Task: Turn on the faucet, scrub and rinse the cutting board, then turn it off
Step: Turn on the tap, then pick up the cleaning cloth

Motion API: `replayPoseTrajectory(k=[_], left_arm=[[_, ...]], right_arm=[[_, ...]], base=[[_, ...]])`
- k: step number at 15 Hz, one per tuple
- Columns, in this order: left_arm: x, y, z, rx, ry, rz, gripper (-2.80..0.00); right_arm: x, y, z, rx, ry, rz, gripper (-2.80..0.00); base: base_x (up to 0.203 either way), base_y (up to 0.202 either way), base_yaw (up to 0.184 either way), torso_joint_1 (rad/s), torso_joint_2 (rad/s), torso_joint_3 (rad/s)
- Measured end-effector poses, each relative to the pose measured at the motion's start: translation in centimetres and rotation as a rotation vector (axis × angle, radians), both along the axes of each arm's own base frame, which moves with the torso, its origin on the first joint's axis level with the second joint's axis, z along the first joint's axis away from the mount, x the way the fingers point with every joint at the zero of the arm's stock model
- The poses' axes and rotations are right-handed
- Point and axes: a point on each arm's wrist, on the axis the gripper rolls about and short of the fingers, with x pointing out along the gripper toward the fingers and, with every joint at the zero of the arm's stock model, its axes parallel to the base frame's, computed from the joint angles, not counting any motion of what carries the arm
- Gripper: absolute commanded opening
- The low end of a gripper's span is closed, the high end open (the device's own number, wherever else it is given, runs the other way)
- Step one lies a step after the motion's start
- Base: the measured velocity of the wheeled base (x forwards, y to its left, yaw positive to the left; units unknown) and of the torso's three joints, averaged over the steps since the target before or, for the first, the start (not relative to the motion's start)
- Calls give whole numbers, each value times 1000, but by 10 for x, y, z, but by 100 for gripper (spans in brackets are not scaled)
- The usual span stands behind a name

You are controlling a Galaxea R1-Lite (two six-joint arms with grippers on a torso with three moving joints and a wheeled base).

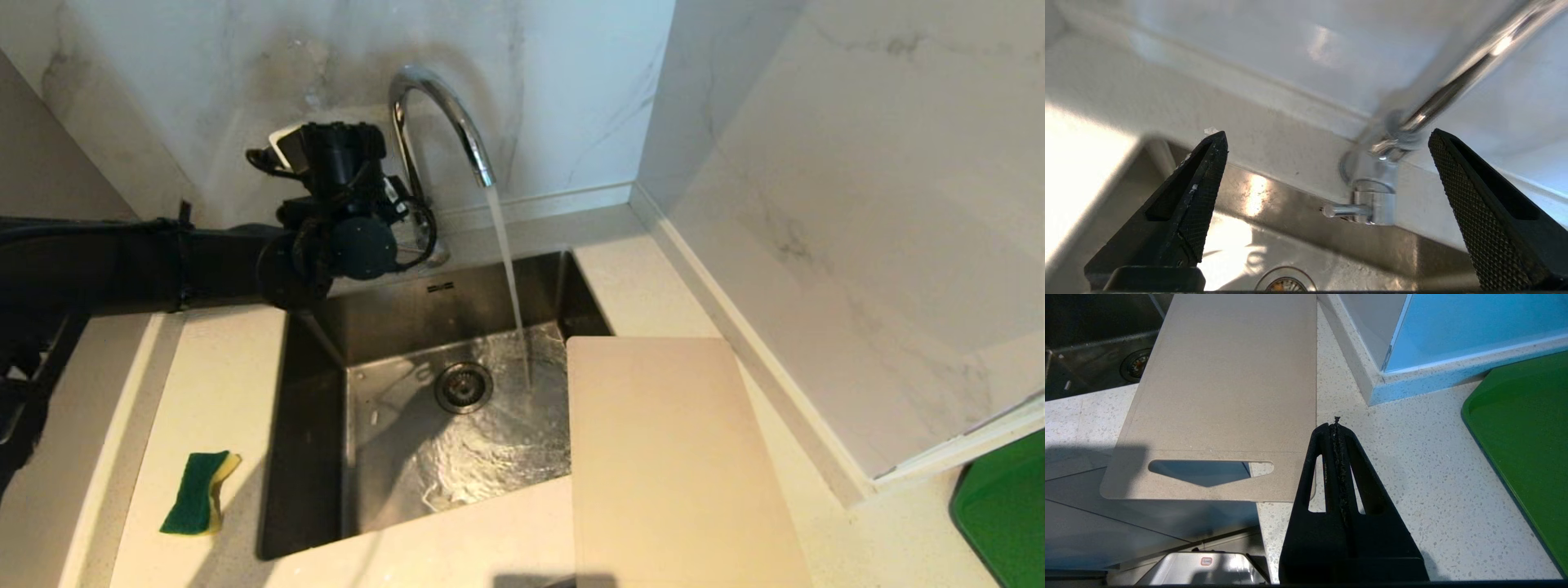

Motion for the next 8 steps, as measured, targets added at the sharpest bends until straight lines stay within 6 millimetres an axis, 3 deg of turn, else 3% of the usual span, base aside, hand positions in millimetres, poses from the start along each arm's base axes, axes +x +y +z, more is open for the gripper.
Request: replayPoseTrajectory(k=[4, 8], left_arm=[[-33, 28, 16, 40, 35, -163, 0], [-84, 71, 29, 121, 102, -372, 0]], right_arm=[[0, 0, 0, 0, 0, 0, -280], [0, 0, 0, 0, 0, -1, -280]], base=[[0, 0, 0, 0, 0, 0], [0, 0, 0, 0, 0, 0]])
